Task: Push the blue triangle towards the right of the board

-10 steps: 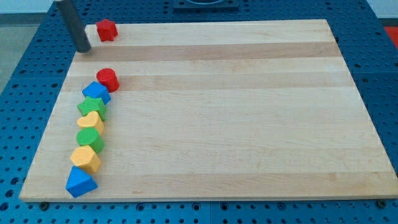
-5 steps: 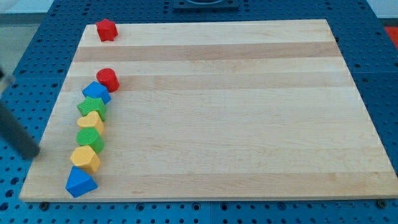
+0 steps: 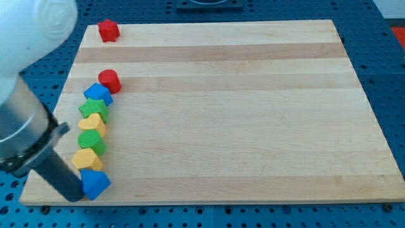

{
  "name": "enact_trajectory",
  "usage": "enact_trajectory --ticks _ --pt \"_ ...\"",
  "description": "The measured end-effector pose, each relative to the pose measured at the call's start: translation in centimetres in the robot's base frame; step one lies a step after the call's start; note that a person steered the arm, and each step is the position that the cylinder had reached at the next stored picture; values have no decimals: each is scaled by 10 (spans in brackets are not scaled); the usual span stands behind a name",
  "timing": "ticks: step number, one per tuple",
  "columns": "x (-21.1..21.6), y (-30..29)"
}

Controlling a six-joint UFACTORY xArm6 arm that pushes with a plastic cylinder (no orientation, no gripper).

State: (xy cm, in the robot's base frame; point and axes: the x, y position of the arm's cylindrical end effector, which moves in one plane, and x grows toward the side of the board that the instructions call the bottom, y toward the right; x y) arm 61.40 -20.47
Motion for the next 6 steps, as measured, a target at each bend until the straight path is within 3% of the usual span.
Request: enact_trajectory --ticks 2,4,6 --pt "-4 60" --pt "-4 28" --pt "-29 38"
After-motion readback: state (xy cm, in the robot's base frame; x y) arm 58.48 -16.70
